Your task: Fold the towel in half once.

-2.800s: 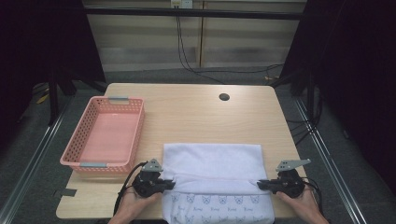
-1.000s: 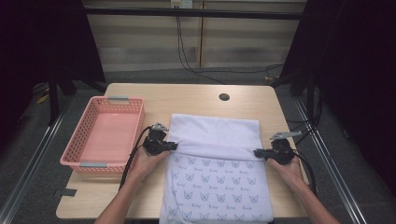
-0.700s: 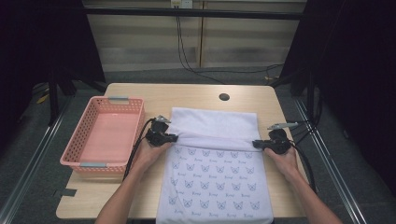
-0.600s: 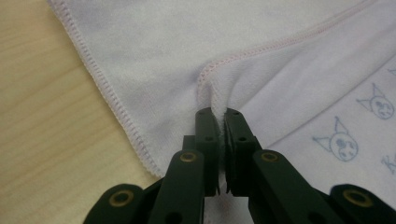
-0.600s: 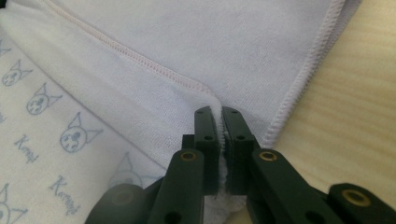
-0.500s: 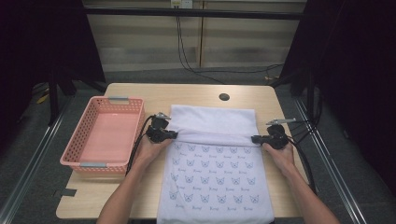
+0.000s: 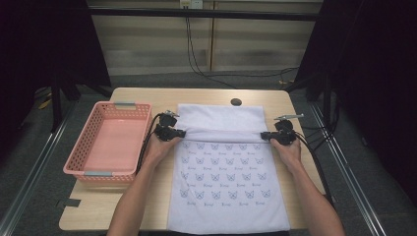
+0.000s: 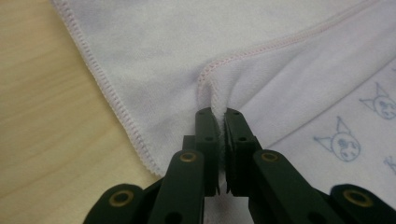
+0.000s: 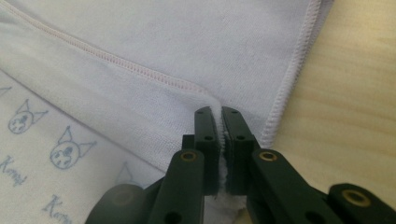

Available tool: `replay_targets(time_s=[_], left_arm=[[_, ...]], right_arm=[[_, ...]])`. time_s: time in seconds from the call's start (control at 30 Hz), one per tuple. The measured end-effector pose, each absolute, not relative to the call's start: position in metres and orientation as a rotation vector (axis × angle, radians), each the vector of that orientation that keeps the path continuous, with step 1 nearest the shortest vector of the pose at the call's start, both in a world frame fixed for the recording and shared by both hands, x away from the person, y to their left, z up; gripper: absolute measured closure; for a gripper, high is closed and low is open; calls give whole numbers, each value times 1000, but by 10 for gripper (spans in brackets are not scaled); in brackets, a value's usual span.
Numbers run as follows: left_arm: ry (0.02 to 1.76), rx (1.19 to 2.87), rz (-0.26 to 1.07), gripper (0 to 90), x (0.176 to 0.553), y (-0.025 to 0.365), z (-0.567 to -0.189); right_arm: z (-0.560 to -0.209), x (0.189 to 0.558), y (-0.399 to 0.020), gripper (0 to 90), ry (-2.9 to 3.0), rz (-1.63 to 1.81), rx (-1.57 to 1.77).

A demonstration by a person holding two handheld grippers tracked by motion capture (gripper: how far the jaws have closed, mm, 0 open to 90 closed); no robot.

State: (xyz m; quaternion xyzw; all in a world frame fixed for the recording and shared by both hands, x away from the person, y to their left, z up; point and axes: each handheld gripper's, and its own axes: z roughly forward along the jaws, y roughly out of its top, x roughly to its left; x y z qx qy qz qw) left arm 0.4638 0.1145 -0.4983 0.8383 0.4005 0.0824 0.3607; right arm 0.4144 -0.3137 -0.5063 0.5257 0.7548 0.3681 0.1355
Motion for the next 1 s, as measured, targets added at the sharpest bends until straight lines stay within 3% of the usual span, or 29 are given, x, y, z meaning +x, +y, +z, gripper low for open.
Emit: replay_targets(time_s=[0.23, 0.53, 0.67, 1.0], left_arm=[[977, 2111, 251, 861, 455, 114, -478], [852, 1941, 281, 858, 428, 132, -411], [826, 1781, 205, 859, 407, 150, -384], [695, 1816, 296, 860, 354, 158, -336]], right_arm=[[-494, 420, -314, 862, 2161, 1112, 1509], [-430, 400, -328, 862, 1977, 1414, 1413], [-396, 380, -332, 861, 1948, 1507, 1323], [-357, 332, -338, 862, 1915, 1626, 1195]])
